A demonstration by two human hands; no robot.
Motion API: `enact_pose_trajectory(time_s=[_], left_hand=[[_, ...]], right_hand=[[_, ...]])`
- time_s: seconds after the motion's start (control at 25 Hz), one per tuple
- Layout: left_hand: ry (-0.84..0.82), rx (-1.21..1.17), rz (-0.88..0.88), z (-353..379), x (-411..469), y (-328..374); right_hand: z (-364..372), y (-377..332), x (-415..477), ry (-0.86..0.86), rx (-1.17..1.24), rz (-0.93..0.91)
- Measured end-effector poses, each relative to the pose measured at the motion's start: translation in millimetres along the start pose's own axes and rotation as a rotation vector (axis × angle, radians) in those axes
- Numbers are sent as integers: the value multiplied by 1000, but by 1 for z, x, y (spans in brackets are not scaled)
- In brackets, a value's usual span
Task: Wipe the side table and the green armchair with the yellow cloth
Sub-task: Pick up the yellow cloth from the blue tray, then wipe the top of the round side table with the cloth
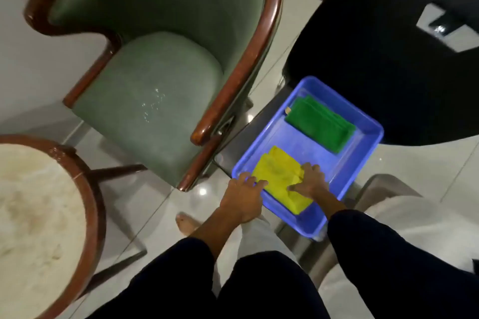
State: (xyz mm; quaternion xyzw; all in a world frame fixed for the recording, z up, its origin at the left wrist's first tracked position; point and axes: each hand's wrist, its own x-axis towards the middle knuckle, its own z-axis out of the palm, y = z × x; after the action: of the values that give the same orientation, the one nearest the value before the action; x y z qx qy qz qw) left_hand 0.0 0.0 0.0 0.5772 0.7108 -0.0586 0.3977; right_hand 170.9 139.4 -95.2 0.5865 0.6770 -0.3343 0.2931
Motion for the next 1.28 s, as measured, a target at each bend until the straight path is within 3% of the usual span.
enact_pose_trajectory(time_s=[0.16, 0.24, 0.36, 0.48, 0.52, 0.6, 0.72, 0.8, 0.96, 1.04, 1.16, 1.2, 1.28], left_hand=[[-238, -138, -99, 3, -7, -8], [-270, -300, -196, -7, -9, -16], [-265, -823, -373, -17, -18, -29], [-303, -1530, -578, -18, -33, -45], [-240, -1748, -590, -16, -37, -52], [60, -2116, -562, -15, -47, -79], [449, -2278, -592, -15, -79, -137], [586, -2199, -661, -8, -114, -183], [789, -2017, -827, 35, -191, -287], [817, -2004, -848, 57, -217, -330], [985, -2040, -815, 86, -228, -373], [1058, -1932, -835, 95, -232, -387], [1051, -1332, -1015, 113, -244, -420]], right_hand=[[15, 1, -5, -229, -98, -32], [9, -10, -14, -311, 8, -73], [-12, -47, -31, -398, 542, -72], [-34, -92, -55, -645, 906, -206], [-39, -107, -63, -742, 926, -244], [-40, -142, -77, -913, 806, -293], [-21, -197, -96, -1024, 442, -365], [0, -237, -105, -854, 420, -381], [76, -342, -124, -310, 594, -447], [127, -407, -130, -153, 463, -597], [185, -491, -134, 32, 320, -809], [204, -511, -132, 93, 303, -850], [248, -531, -127, 209, 211, -860]])
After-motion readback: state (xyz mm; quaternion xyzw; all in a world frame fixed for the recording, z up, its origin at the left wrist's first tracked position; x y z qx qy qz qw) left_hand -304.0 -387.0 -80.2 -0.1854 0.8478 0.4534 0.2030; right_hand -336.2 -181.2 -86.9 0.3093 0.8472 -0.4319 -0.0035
